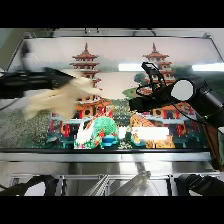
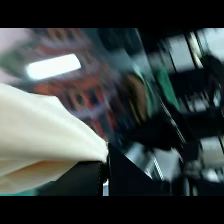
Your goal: Fold the shirts.
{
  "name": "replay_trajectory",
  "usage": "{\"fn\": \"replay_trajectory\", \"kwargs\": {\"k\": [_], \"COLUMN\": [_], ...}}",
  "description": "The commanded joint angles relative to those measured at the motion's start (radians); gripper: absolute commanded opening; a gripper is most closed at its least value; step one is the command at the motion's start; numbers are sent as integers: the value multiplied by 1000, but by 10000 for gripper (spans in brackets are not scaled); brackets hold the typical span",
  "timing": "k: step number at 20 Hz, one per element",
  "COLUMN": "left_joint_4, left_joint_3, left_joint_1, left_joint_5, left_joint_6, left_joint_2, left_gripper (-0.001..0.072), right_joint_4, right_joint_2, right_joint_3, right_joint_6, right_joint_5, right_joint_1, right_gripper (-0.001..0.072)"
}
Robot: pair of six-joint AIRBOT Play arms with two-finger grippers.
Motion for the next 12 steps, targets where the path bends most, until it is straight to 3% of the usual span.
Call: {"fn": "replay_trajectory", "kwargs": {"k": [1, 2, 3, 4, 5, 6, 9, 11, 12], "left_joint_4": [6, 5, 2, 2, 2, 2, 4, 32, 79], "left_joint_3": [64, 87, 107, 135, 174, 224, 367, 394, 387], "left_joint_1": [-305, -346, -373, -386, -386, -370, -254, -169, -126], "left_joint_5": [-40, -41, -43, -55, -83, -130, -280, -315, -309], "left_joint_6": [48, 44, 34, 10, -22, -68, -166, -186, -192], "left_joint_2": [-129, -176, -216, -257, -295, -333, -422, -445, -444], "left_gripper": [15, 17, 153, 395, 583, 717, 690, 549, 544], "right_joint_4": [0, 0, 0, 0, 0, 0, -9, -16, -25], "right_joint_2": [-1, -1, -1, -1, -1, 0, 0, 2, 2], "right_joint_3": [0, 0, 0, 0, 0, 0, 0, 1, 2], "right_joint_6": [0, 0, 0, 0, 0, 0, -73, -136, -157], "right_joint_5": [0, 0, 1, 1, 12, 32, 101, 140, 163], "right_joint_1": [0, 0, 0, 0, 0, 0, -11, -36, -57], "right_gripper": [23, 23, 23, 23, 23, 23, 23, 31, 31]}}
